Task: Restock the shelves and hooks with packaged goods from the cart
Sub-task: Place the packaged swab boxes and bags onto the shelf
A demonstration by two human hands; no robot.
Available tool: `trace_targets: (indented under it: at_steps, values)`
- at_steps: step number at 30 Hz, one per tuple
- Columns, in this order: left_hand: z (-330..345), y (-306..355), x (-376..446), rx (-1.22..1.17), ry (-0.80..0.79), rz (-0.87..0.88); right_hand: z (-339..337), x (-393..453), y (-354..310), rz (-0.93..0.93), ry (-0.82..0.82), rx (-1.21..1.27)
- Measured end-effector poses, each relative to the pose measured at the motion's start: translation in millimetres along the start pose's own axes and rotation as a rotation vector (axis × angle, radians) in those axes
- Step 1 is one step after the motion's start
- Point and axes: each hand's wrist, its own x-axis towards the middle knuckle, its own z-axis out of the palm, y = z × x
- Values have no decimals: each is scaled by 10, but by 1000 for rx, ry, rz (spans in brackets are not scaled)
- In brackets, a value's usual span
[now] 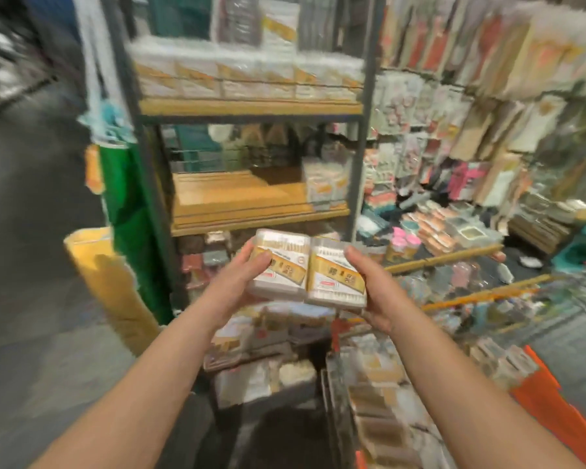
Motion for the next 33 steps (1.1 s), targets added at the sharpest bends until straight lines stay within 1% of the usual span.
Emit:
trace_targets:
  at_steps: [2, 7, 10, 13, 16, 18, 20, 23, 27, 29, 32, 33]
  values:
    - [-243, 131, -33, -6, 68, 18, 308, 130, -29, 10, -45, -26]
    - [-796, 426, 51, -45, 124, 41, 966, 566, -122, -14, -83, -65]
    - [-1092, 569, 215, -26, 194, 56, 1259, 834, -171, -19, -105, -64]
    - [-1300, 652, 451, -33, 149, 54, 1429, 1081, -209, -22, -124, -48]
    - [-1383, 749, 671, -62, 177, 61, 1475, 1269, -278, -32, -119, -20]
    - [-1382, 848, 812, -38, 174, 74, 1476, 1333, -400, -46, -121, -19]
    - [-1292, 1050, 920, -25, 164, 110, 1455, 1405, -617, -85, -107, -25]
    - [-1132, 1478, 1145, -7, 164, 217, 1453, 1545, -1113, -202, -101, -23]
    - [-938, 2168, 1469, 91, 262, 392, 1481, 1736, -1803, -352, -127, -38]
    - [-846, 2487, 1600, 111, 306, 437, 1477, 1835, -2118, -397, -131, -38]
    - [-757, 2856, 1821, 150, 331, 496, 1429, 2004, -2569, -517, -149, -91]
    - [-725, 2949, 1890, 163, 345, 508, 1396, 2053, -2707, -557, -132, -121]
